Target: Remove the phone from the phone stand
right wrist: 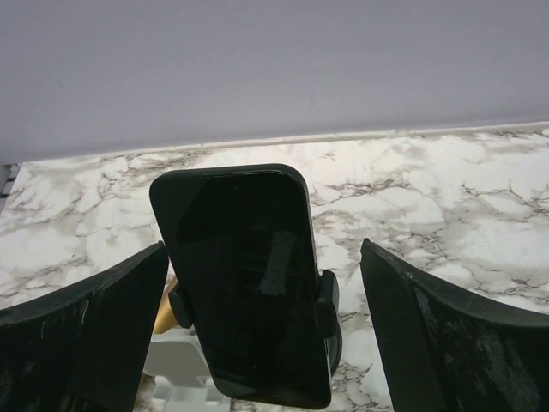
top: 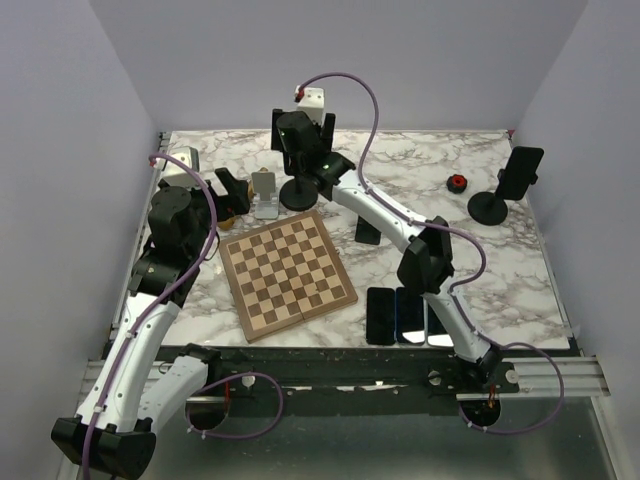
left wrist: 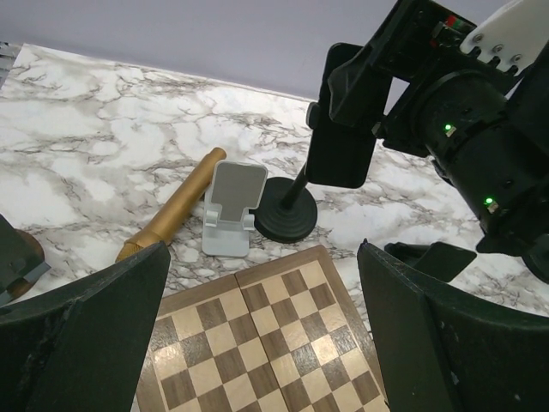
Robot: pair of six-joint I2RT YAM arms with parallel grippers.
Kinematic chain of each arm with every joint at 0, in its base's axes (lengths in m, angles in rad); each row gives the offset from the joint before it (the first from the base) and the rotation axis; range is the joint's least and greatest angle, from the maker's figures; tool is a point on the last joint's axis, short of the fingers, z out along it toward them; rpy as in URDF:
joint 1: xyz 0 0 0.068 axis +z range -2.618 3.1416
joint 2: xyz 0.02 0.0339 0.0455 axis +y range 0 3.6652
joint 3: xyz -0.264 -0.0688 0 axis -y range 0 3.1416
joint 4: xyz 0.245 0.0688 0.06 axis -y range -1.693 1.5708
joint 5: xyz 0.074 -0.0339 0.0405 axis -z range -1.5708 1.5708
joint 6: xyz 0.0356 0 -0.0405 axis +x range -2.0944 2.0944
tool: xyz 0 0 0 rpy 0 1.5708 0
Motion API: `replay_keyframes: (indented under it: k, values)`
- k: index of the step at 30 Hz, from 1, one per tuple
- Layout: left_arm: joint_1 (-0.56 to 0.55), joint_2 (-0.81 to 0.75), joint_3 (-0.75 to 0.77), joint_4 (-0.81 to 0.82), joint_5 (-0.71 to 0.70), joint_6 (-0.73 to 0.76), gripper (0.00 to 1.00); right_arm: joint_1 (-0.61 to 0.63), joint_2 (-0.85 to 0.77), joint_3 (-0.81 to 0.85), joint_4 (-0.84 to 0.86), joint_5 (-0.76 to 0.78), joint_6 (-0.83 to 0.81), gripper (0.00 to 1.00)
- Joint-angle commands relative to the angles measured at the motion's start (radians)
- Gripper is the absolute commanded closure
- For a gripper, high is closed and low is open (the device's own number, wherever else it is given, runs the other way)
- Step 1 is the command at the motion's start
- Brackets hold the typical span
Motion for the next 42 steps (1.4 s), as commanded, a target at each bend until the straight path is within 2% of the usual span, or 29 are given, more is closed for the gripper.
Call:
replay_keyframes:
  k: [1,13,15,19,27,29,34,42]
  values:
    - [0.007,-0.007,-0.015,0.021,-0.028,-0.003,0.01,0.032,0.071,0.063,0.108,0.105,-0.122,0.00]
    - [0.007,0.011,-0.014,0.020,-0.022,-0.006,0.01,0.038,0.148,0.117,0.172,0.165,-0.206,0.00]
    - [0.008,0.013,-0.014,0.021,-0.021,-0.006,0.01,0.037,0.157,0.120,0.184,0.173,-0.225,0.05]
    - [0.007,0.017,-0.012,0.020,-0.020,-0.006,0.01,0.037,0.168,0.130,0.185,0.174,-0.244,0.08]
    - [0.008,0.026,-0.012,0.019,-0.017,-0.005,0.01,0.021,0.175,0.145,0.125,0.122,-0.222,0.04]
    - [0.007,0.029,-0.014,0.019,-0.016,-0.004,0.01,0.016,0.171,0.143,0.112,0.113,-0.212,0.10]
    - [0.007,0.045,-0.011,0.019,-0.003,-0.003,0.01,0.007,0.134,0.124,0.088,0.067,-0.208,0.35]
    - [0.007,0.099,-0.002,0.031,0.090,-0.005,0.01,-0.007,-0.009,-0.018,0.083,-0.094,-0.231,0.75]
